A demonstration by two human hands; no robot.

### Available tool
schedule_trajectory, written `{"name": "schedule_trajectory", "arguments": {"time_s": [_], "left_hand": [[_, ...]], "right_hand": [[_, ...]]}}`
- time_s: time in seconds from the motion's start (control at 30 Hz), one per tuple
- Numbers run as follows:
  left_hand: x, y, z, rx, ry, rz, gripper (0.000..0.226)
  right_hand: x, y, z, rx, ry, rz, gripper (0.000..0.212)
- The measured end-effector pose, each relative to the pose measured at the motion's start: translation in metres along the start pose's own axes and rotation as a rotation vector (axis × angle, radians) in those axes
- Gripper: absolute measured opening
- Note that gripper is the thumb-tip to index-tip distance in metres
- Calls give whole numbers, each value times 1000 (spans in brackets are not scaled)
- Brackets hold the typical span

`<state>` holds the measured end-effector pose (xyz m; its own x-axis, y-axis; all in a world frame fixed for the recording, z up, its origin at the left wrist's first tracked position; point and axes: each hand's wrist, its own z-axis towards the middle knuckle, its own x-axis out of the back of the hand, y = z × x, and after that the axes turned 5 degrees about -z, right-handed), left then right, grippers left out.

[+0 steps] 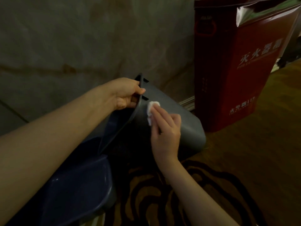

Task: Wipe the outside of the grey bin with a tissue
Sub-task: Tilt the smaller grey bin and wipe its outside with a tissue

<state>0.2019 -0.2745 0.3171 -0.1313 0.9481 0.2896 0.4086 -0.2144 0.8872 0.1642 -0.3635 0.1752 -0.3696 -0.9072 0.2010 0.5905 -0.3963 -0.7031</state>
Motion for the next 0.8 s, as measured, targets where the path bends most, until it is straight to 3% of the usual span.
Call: {"name": "schedule_trajectory", "arguments": {"time_s": [0.2,0.33,0.6,0.8], "left_hand": [[-2,10,17,41,63,-26,21],[-6,17,25,56,65,-32,17],[-3,18,34,79,101,-41,24],[0,16,38,28,106,-30,22]], "right_hand": [[20,94,-19,-386,25,-183,31],[19,105,-16,-552,62,-190,30],[-21,-2,3,-38,30,62,33],[-29,-5,11,85,11,65,33]]}}
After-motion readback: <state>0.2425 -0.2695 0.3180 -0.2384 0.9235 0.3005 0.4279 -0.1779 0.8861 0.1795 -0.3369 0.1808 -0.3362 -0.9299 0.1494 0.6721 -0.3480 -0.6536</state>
